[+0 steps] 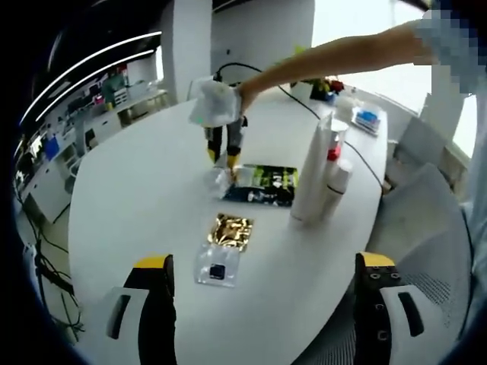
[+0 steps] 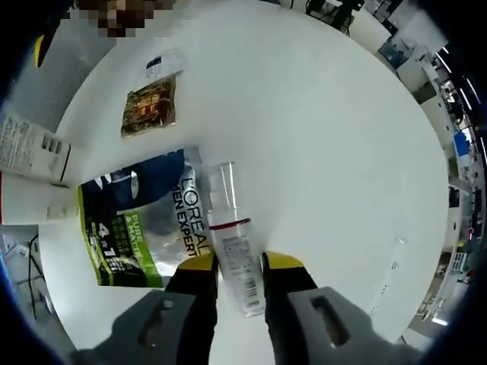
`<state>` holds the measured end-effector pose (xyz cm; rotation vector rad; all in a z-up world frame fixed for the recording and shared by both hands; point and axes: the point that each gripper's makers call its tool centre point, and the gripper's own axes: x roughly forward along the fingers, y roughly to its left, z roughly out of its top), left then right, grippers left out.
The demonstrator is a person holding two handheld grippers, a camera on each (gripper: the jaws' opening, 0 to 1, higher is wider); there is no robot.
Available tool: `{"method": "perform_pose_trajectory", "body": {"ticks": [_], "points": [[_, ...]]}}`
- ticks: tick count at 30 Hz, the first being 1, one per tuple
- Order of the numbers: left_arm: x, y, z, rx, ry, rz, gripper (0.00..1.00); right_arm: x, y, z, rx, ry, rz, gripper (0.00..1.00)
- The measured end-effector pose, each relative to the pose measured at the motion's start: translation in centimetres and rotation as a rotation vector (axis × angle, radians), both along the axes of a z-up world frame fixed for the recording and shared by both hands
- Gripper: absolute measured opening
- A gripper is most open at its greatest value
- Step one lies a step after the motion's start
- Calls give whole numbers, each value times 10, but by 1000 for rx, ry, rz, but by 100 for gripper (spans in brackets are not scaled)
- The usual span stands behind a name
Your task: Arrange the skincare products in the storage area until every visible bottle or jar stands upright without overlapping.
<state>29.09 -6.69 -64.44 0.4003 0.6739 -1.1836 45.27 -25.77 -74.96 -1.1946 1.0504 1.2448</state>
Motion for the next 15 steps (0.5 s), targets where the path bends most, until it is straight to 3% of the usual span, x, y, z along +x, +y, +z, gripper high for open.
{"method": "perform_pose_trajectory", "body": {"ticks": [7, 15], "points": [[-2, -3, 1, -2, -1, -10, 96, -7, 2, -1, -55, 27, 49, 22], [0, -1, 4, -13, -11, 11, 96, -12, 3, 3, -65, -14, 60, 20]]}}
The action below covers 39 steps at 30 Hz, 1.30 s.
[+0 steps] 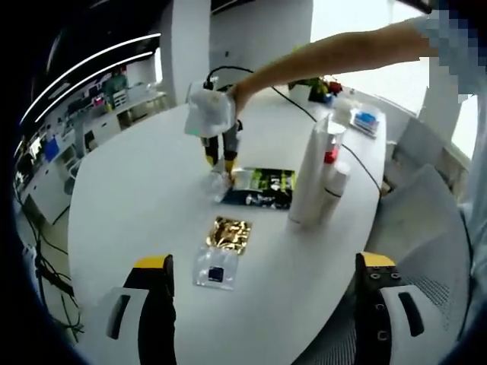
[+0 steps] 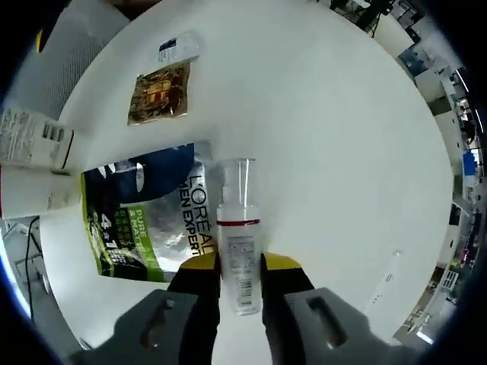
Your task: Arrange the skincare products in the storage area until every visible bottle or jar stands upright without overlapping.
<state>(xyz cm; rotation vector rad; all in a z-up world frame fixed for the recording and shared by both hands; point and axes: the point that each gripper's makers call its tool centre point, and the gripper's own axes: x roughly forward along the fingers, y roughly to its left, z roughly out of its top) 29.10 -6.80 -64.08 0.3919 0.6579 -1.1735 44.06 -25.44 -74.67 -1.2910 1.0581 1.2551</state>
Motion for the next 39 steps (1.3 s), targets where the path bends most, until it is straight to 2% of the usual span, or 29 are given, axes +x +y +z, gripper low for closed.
{"method": "perform_pose_trajectory", "body": {"ticks": [2, 6, 9, 10, 12, 13, 18, 19, 21, 24, 31, 34, 39], "points": [[1, 1, 0, 1, 0, 2, 96, -2, 1, 4, 18, -15, -36, 19], [1, 2, 1, -8, -2, 12, 97, 1, 9, 22, 92, -106, -78, 19], [3, 1, 2, -19, -7, 16, 96, -6, 19, 37, 176, -114, -138, 19], [2, 0, 2, -21, -8, 12, 95, -5, 23, 44, 214, -142, -153, 19], [2, 0, 3, -20, -10, 4, 93, -5, 26, 42, 257, -138, -198, 19], [2, -1, 3, -19, -9, 4, 94, -6, 31, 50, 297, -153, -211, 19], [0, -3, 7, -35, -13, -4, 90, -20, 44, 72, 389, -181, -238, 19], [0, -3, 9, -42, -13, -6, 89, -13, 47, 73, 418, -201, -248, 19], [0, -3, 13, -55, -11, 0, 88, -17, 53, 82, 456, -205, -246, 19], [-3, -8, 21, -109, 7, -5, 83, -20, 58, 95, 486, -250, -241, 18], [-1, -8, 27, -111, -25, -6, 79, -36, 75, 126, 594, -286, -268, 18], [0, -11, 38, -168, -20, 2, 76, -44, 82, 140, 661, -290, -288, 18], [7, -11, 55, -234, -45, 32, 63, -63, 92, 165, 757, -326, -303, 18]]}}
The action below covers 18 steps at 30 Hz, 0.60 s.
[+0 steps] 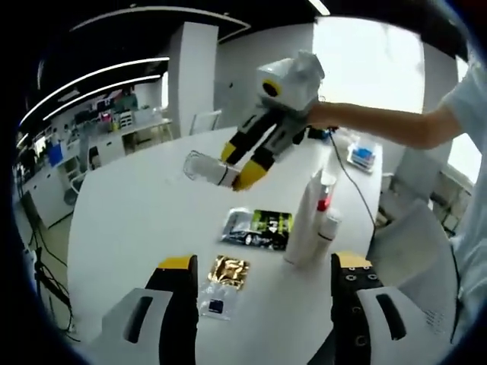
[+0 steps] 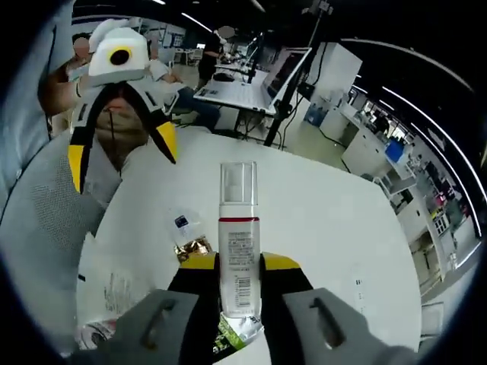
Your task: Arrange the skincare products in the storage area until every visible bottle or jar stands upright without overlapping.
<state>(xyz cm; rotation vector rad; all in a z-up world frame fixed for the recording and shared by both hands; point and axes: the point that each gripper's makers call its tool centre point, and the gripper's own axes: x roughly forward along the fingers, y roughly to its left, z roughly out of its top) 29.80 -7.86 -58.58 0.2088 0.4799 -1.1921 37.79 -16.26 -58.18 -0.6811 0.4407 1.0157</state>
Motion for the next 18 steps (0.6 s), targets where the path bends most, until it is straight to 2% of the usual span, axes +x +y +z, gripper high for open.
{"method": "perform_pose_trajectory", "body": {"ticks": [4, 8, 11, 13, 15, 18], "points": [[2, -2, 12, -41, -13, 5, 50, -11, 1, 16, 25, -49, -18, 19], [1, -9, 25, -87, -35, -8, 47, -20, 4, 35, 95, -90, -49, 19], [-1, -16, 41, -166, -19, -16, 48, -27, 8, 50, 160, -112, -66, 19], [0, -16, 50, -186, -25, -4, 48, -34, 11, 59, 182, -124, -67, 19], [0, -18, 67, -229, -61, -18, 48, -40, 14, 67, 203, -142, -65, 19], [-2, -23, 98, -344, -68, -38, 48, -53, 24, 84, 292, -145, -65, 19]]}}
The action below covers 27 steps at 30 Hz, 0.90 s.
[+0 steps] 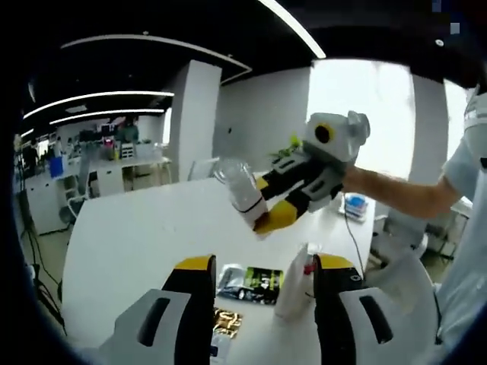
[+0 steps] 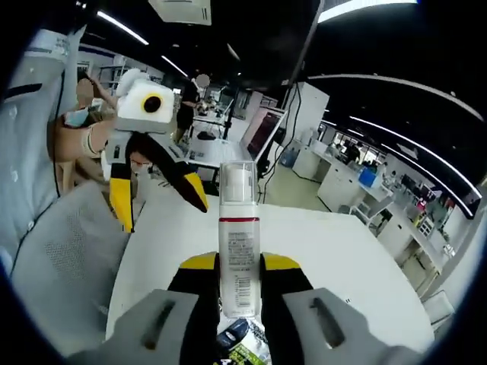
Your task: Arrange the skincare products in the storage area until every visible bottle or jar stands upright without overlapping.
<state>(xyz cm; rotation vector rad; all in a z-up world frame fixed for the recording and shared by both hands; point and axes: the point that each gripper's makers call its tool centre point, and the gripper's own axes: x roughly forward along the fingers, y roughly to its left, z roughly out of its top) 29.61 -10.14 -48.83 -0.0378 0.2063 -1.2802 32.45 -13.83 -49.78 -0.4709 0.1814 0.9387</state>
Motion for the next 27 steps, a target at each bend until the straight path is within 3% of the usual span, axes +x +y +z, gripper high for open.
{"method": "perform_pose_trajectory", "body": {"ticks": [4, 8, 12, 21, 25, 27], "points": [[-4, -1, 16, -32, -12, -30, 41, -17, 9, 10, 66, 5, 14, 19], [-8, -6, 20, -31, -33, -44, 43, -32, 16, 12, 104, 14, 23, 19], [-18, -11, 28, -73, -37, -85, 41, -49, 23, 12, 163, 31, 27, 19], [-50, -22, 27, -71, -51, -201, 32, -79, 30, -2, 286, 114, 31, 19], [-57, -27, 22, -59, -48, -232, 39, -88, 31, -6, 322, 137, 31, 19], [-63, -28, 22, -62, -36, -255, 34, -92, 32, -7, 340, 141, 31, 19]]}}
